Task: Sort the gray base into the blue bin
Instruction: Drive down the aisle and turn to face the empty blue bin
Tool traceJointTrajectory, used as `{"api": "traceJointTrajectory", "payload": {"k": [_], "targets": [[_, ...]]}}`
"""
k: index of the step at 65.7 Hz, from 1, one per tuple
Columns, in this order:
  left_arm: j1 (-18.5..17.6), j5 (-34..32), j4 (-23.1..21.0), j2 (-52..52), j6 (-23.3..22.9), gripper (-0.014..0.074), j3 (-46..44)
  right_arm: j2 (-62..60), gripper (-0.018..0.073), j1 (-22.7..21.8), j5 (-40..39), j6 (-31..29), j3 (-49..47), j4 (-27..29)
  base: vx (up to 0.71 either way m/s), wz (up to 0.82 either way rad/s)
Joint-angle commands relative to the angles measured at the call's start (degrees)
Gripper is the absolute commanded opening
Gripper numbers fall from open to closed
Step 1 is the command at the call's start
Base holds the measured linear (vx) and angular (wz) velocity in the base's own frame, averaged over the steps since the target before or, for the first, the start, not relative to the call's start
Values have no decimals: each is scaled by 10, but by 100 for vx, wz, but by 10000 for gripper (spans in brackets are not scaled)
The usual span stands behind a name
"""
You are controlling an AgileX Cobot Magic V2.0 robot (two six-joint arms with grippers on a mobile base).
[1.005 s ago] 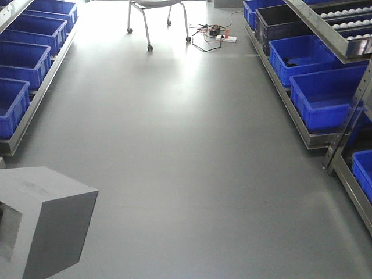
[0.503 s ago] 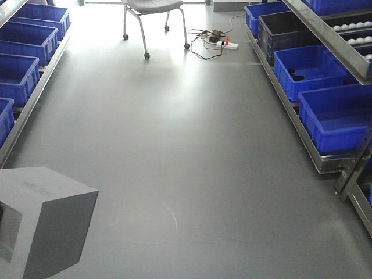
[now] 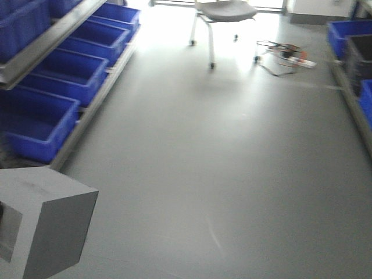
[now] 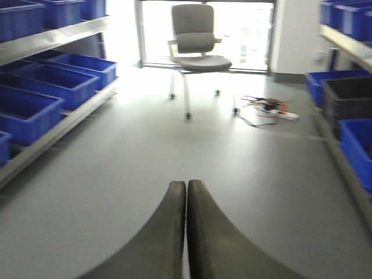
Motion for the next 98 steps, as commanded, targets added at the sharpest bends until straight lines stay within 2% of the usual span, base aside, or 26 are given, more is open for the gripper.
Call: {"api": "traceJointTrajectory", "payload": {"k": [1,80,98], "targets": [[-4,-63,-3,5,-4,-6,-17,-7,-9,-3,-42,-3,8,-4,34,79],[-4,-63,-3,5,-4,-6,-17,-7,-9,-3,-42,-3,8,-4,25,86],[-4,-63,-3,5,-4,-6,-17,-7,-9,-3,-42,-3,8,-4,14,58]]}}
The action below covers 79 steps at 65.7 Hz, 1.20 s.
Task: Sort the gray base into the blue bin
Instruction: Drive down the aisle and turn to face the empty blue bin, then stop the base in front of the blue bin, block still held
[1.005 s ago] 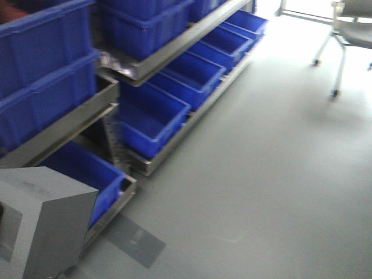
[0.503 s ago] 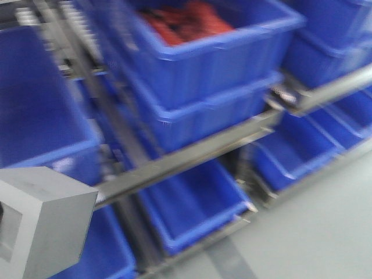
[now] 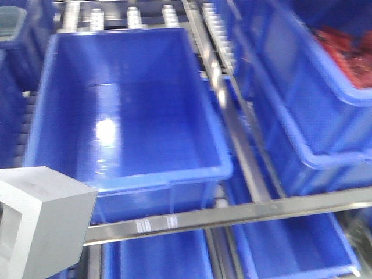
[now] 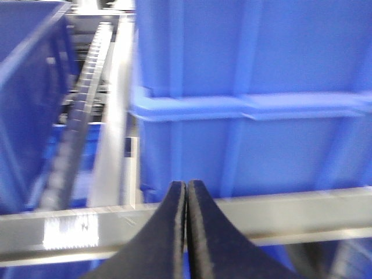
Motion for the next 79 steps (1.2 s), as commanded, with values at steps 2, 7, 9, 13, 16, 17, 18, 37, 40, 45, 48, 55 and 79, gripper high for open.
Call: {"api": "traceJointTrajectory", "payload": {"k": [2,7,9,13,16,17,18,37,40,45,48,55,79], "targets": [[-4,-63,-3,5,-4,-6,-17,-7,-9,-3,-43,-3,8,-4,11,37],[-4,-63,-3,5,-4,-6,-17,-7,-9,-3,-43,-3,8,-4,11,34],[-4,-63,-3,5,-4,-6,-17,-7,-9,-3,-43,-3,8,-4,10,33],[-4,-63,-3,5,-4,-6,-17,-7,-9,-3,-43,-3,8,-4,10,32],[-4,-63,-3,5,-4,-6,-17,-7,-9,-3,-43,-3,8,-4,10,31],[-4,-63,-3,5,-4,-6,-17,-7,-9,-3,-43,-3,8,-4,10,29],[-4,-63,-3,5,-4,-6,-17,-7,-9,-3,-43,-3,8,-4,10,29],[-4,-63,-3,5,-4,-6,-17,-7,-9,-3,-43,-3,8,-4,10,14],[-4,-63,-3,5,-4,-6,-17,-7,-9,-3,-43,-3,8,-4,10,1],[-4,-63,-3,5,-4,-6,-17,-7,-9,-3,-43,-3,8,-4,11,0],[-4,-63,-3,5,-4,-6,-17,-7,-9,-3,-43,-3,8,-4,11,1],[-4,-63,-3,5,-4,-6,-17,-7,-9,-3,-43,-3,8,-4,12,2],[-4,-63,-3,5,-4,-6,-17,-7,-9,-3,-43,-3,8,-4,10,0]]}}
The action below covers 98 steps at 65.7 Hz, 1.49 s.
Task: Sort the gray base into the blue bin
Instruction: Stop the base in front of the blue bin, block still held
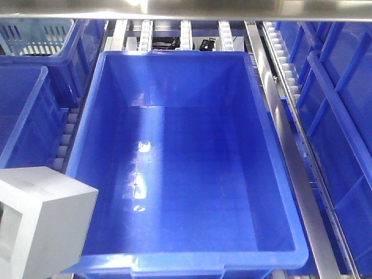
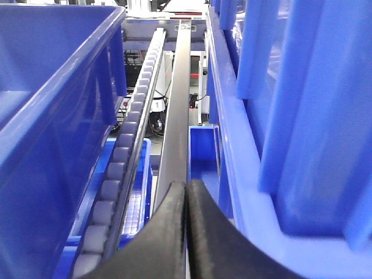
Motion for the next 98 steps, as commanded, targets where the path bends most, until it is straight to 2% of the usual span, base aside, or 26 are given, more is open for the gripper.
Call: {"api": "traceJointTrajectory", "payload": {"k": [1,98], "targets": [[-4,-63,-3,5,-4,-6,-17,-7,-9,-3,-43,-3,8,-4,8,-2],[-4,-63,-3,5,-4,-6,-17,-7,-9,-3,-43,-3,8,-4,2,-1]]}}
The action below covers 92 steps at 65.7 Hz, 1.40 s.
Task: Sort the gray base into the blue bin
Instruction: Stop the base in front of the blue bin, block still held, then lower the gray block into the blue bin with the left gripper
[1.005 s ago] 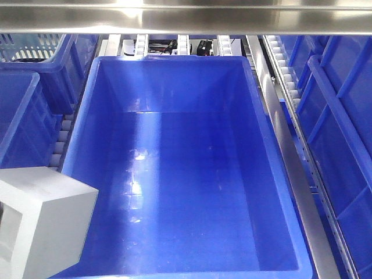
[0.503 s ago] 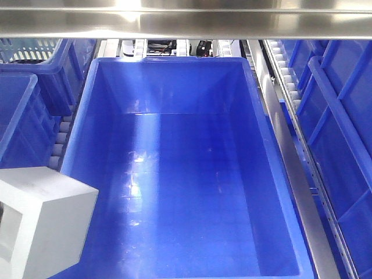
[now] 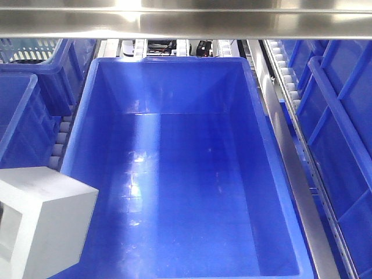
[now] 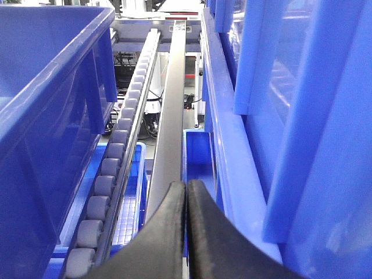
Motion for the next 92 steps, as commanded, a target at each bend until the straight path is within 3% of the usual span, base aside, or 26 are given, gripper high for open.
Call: {"api": "traceJointTrajectory", "payload": {"k": [1,25,40,75,92], "targets": [[-4,-63,-3,5,-4,-6,-17,-7,-9,-3,-43,-3,8,-4,0,0],[-4,-64,-4,5,-4,-6,-17,-7,-9,-3,-43,-3,8,-4,0,0],[-4,-126,-8,37,-6,-3,-39,-7,-9,-3,-43,-3,8,-4,0,0],[-6,-106,-8,381,-22,-2,-249,-7,-9,-3,-43,-3,8,-4,0,0],[-56,-106,-2,556,-19,5,-339,-7,-9,-3,-43,-3,8,-4,0,0]]}}
